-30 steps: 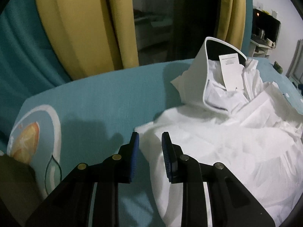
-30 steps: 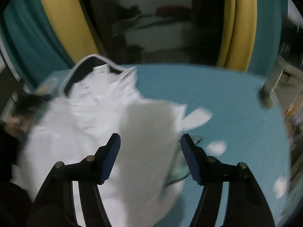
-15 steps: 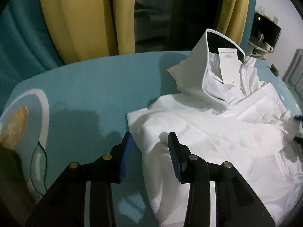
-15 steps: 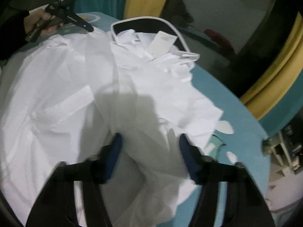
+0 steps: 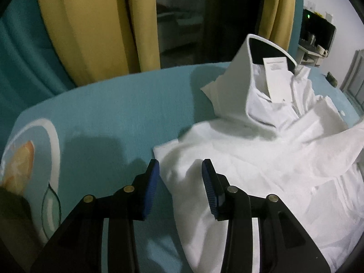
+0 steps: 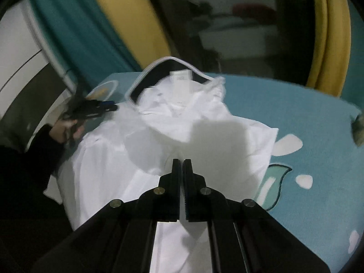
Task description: Fold large clothes
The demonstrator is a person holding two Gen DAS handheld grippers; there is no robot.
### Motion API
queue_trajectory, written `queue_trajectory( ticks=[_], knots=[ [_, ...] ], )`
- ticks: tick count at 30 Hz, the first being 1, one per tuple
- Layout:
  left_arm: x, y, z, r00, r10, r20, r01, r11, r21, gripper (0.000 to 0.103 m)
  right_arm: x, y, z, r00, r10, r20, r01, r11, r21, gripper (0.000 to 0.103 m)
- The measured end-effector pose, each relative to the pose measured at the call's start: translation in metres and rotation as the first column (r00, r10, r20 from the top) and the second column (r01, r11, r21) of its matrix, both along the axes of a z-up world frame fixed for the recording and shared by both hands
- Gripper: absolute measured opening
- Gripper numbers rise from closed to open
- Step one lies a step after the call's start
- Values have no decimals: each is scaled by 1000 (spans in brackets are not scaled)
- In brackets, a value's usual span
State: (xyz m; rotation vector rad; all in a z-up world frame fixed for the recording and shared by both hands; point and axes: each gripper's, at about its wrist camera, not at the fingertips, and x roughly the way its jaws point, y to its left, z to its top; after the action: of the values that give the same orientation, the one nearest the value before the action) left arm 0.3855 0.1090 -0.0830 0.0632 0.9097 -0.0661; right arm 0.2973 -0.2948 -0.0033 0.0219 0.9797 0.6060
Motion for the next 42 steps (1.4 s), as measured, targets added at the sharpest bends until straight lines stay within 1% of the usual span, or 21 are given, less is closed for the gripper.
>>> queue_trajectory(
  ticks=[4,8,10,13,14,16,17,18,19,21,23,26,29,31,33,34,35,36,38,40,42],
  knots=[
    [22,0,-10,999,-15,-38,16,999,29,41,58,-13,-49,990,-72,-121,65,996,-55,3],
    [35,0,-19,998,-20,-54,22,999,33,41,92,-19,-82,984,-119,-136,105,989,-101,3],
    [38,3,-20,999,-8,-41,10,999,42,41,95,-19,-83,985,-117,-126,107,991,-84,3],
    [44,8,-20,999,20,-36,-19,998,53,40,91,-15,-81,988,-110,-110,96,987,-132,8],
    [45,8,-18,999,28,-35,-26,998,60,41,90,-14,-79,988,-114,-104,96,982,-161,15],
    [44,10,-13,999,35,-16,-34,998,60,41,86,-10,-71,988,-132,-78,109,962,-249,40],
    [42,10,-5,1000,28,2,-29,999,33,41,83,-5,-64,990,-137,-43,117,944,-309,64],
    [41,10,0,1000,20,13,-20,1000,15,41,81,-1,-57,991,-131,-12,120,934,-337,76],
    [39,8,8,999,8,34,-8,1000,-7,41,80,8,-46,993,-110,38,116,930,-348,76],
    [35,0,25,996,-17,92,20,999,-31,43,86,29,-35,992,-66,104,99,932,-348,76],
    [35,-12,40,989,-49,141,57,997,-54,52,101,58,-31,989,-2,148,54,934,-354,76],
    [38,-28,45,984,-91,155,101,993,-56,54,130,110,-32,971,97,220,-7,927,-375,76],
    [53,-42,29,991,-102,86,103,995,-12,54,155,151,-38,945,163,285,-46,925,-377,76],
    [61,-43,21,997,-75,30,75,997,-25,54,163,178,-48,928,206,311,-71,915,-397,75],
    [67,-36,16,1000,-30,2,30,1000,-6,54,172,195,-63,926,255,277,-115,893,-435,19],
    [69,-32,16,1000,-19,0,19,1000,-4,54,173,199,-68,928,257,270,-112,882,-457,19],
    [72,-26,16,1000,2,-3,-2,1000,-3,54,170,201,-67,922,262,285,-102,875,-473,10],
    [73,-20,16,1000,21,-4,-21,1000,0,54,163,202,-64,907,274,321,-75,852,-518,6],
    [75,-14,18,1000,29,8,-29,1000,-4,54,143,205,-60,841,322,435,55,748,-661,6],
    [76,-12,22,999,28,21,-27,999,-24,54,127,205,-60,799,371,474,121,673,-730,6],
    [77,-13,30,999,28,45,-25,998,-49,54,116,200,-68,801,403,443,125,611,-782,6]
  ],
)
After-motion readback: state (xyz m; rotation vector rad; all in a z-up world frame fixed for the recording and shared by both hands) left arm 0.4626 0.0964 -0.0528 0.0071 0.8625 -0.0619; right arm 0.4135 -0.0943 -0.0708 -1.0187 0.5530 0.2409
